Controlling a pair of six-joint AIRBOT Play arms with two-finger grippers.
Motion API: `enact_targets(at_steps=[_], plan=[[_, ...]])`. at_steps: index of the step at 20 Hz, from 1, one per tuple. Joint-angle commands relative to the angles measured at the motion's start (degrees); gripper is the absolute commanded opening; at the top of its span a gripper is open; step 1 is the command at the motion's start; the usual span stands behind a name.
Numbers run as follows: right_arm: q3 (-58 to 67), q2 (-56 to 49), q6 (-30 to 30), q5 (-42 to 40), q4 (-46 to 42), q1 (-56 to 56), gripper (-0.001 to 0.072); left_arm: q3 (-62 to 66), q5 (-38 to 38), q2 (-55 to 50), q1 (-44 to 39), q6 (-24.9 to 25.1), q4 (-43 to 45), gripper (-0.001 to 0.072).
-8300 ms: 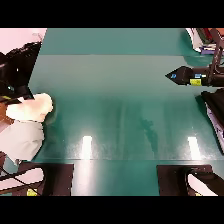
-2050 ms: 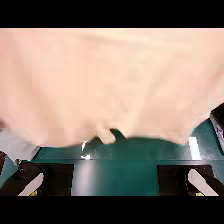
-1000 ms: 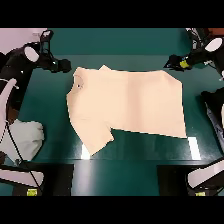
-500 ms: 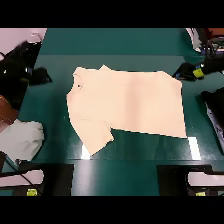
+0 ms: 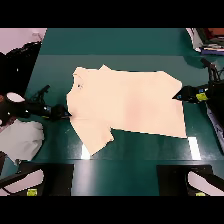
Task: Fold the shirts.
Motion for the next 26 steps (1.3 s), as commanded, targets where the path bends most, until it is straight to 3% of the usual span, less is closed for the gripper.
enact_targets(at_steps=[1,6,7,8,9,13,14,15,16,17,20,26], plan=[[-2.3,3.3,0.2,0.4,0.0,-0.1,0.0395,-5.3,6.1,0.3,-3.2,2.1,-3.5,0.0426],[-2.3,6.3,0.6,0.5,-0.4,-0.1,0.0395,-5.2,8.1,0.2,-6.8,0.0,-4.3,0.0424],[-2.3,6.8,0.6,1.3,-0.9,-0.3,0.0395,-4.7,7.9,0.2,-6.6,-0.9,-4.9,0.0395],[-2.3,7.1,0.8,3.0,-0.9,-1.2,0.0395,-3.7,7.3,0.3,-6.6,-0.8,-4.9,0.0154],[-2.4,7.1,1.0,5.0,-1.4,-2.8,0.0395,-2.3,6.8,0.7,-6.6,-0.6,-4.9,0.003],[-11.3,10.3,1.0,7.1,-3.7,-14.6,0.0395,3.4,4.1,4.3,-6.6,-0.6,-4.9,0.0023],[-15.0,11.5,1.0,7.0,-3.7,-18.6,0.0434,4.4,3.5,5.0,-6.6,-0.6,-4.9,0.0024],[-19.1,12.6,1.0,7.1,-3.7,-23.2,0.0624,4.9,3.3,5.5,-6.6,-0.4,-4.9,0.0024],[-22.6,13.0,0.9,7.2,-3.7,-27.5,0.0651,5.0,3.3,5.9,-6.6,-0.4,-4.9,0.0024],[-26.1,13.0,0.8,7.1,-3.7,-32.0,0.0639,5.0,3.3,5.9,-6.6,-0.4,-4.9,0.0024],[-33.8,11.6,-4.1,5.8,-3.3,-41.0,0.0395,5.0,3.3,5.9,-6.6,-0.4,-4.9,0.0024],[-37.2,6.8,-5.5,0.4,-1.3,-40.0,0.0355,5.0,3.4,5.9,-6.6,-0.5,-4.9,0.0024]])
